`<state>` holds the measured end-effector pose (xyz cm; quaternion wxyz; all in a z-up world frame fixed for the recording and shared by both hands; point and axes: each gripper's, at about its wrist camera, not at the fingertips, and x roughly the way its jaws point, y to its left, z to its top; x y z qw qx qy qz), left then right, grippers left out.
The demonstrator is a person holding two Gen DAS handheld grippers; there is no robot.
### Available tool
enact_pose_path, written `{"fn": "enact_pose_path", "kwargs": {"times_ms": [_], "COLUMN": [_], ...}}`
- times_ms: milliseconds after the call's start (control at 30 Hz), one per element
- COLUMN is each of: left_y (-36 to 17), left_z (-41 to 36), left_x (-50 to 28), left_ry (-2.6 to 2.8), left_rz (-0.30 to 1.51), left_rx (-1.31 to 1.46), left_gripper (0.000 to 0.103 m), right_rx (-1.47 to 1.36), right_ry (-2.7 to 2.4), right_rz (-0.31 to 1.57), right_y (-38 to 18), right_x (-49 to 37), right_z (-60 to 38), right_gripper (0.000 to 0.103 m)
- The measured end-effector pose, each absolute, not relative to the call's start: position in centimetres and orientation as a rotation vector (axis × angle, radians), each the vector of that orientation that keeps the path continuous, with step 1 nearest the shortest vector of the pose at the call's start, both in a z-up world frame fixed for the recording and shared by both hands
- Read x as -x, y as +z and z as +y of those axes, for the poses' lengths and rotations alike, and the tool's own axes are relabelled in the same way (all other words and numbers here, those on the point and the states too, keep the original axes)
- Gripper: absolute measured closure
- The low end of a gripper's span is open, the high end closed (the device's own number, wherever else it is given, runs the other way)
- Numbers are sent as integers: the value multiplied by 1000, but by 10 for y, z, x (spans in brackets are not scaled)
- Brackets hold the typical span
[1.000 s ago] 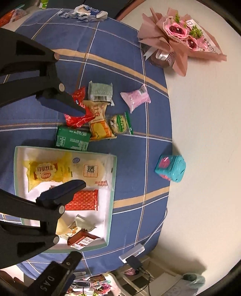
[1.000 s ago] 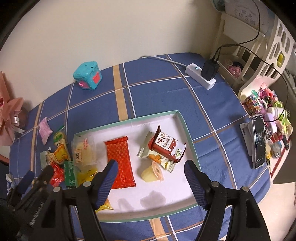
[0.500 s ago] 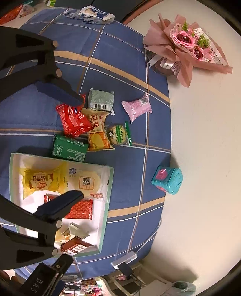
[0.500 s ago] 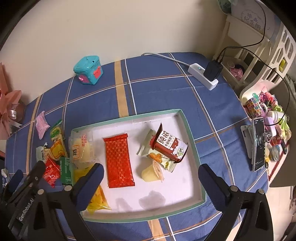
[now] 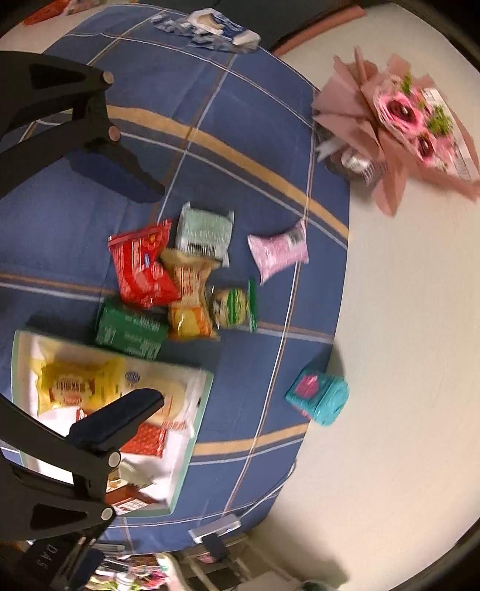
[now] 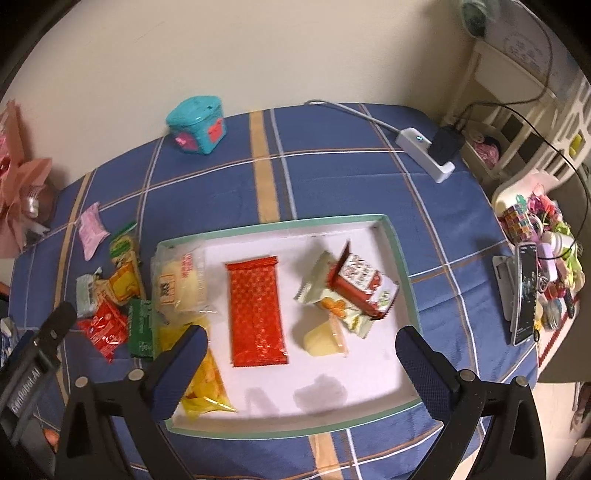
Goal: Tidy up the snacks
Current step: 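Move both tools away from the tray toward the snack pile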
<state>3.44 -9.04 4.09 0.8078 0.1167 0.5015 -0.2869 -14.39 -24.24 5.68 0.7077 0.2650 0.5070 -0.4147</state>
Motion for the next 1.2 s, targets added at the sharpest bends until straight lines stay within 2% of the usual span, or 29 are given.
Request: {"fn": "enact_pose_path", "kwargs": {"times_ms": [667,1200], "left_y": [21,-22], "left_z": [-22,-31], "left_x": [-97,-115], "left_ry": [-484,-463], "left_rz": [1137,1255], "left_rx": [-106,-51], "left_gripper": [3,3], "right_rx": [-531,-520], "right_ry": [-699,-682], "right_rz": [1188,1233], "right_y": [30,-7], "right_x": [60,18], "right_z": [-176,-170], "right_gripper": [0,0]}}
